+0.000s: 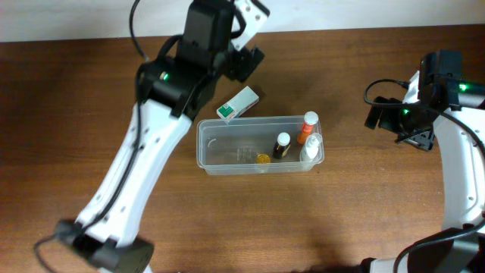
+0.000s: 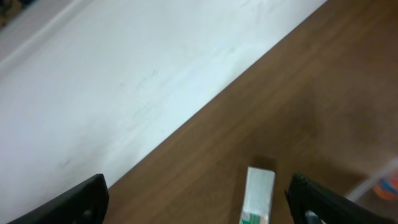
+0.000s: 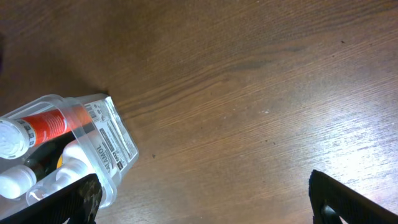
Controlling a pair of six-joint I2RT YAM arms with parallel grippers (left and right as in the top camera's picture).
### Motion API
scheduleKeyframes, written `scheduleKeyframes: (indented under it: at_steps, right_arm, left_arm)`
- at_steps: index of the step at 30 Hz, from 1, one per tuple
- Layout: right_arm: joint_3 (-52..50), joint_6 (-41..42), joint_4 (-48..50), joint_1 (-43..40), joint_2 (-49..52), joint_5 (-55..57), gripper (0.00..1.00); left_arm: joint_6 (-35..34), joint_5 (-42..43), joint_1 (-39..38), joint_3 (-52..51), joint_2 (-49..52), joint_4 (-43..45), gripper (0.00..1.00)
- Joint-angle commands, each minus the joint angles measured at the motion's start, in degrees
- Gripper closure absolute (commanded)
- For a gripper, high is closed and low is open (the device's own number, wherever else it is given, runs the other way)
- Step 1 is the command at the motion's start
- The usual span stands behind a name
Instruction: Pack container
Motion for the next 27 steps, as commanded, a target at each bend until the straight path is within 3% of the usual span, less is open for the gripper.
scheduleKeyframes:
  at_steps: [1, 6, 13, 27]
  right_arm:
    - [-0.6, -0.6, 0.2, -0.2, 0.3, -0.1, 0.01]
    - [-1.0, -0.6, 0.6, -0.2, 0.3, -0.1, 0.02]
    - [-1.0, -0.6, 0.6, -0.2, 0.3, -0.1, 0.02]
    - [-1.0, -0.6, 0.8, -0.2, 0.3, -0.1, 0.01]
  left_arm:
    - [1.1, 1.1, 0.8, 0.5, 8.8, -0.4, 0.07]
    - [0.0, 4.4, 1.7, 0.5, 15.4, -1.2, 0.06]
    - [-0.7, 16.5, 4.8, 0.5, 18.8, -4.3, 0.05]
    - [1.4, 17.9, 6.4, 0.5, 25.7, -10.5, 0.04]
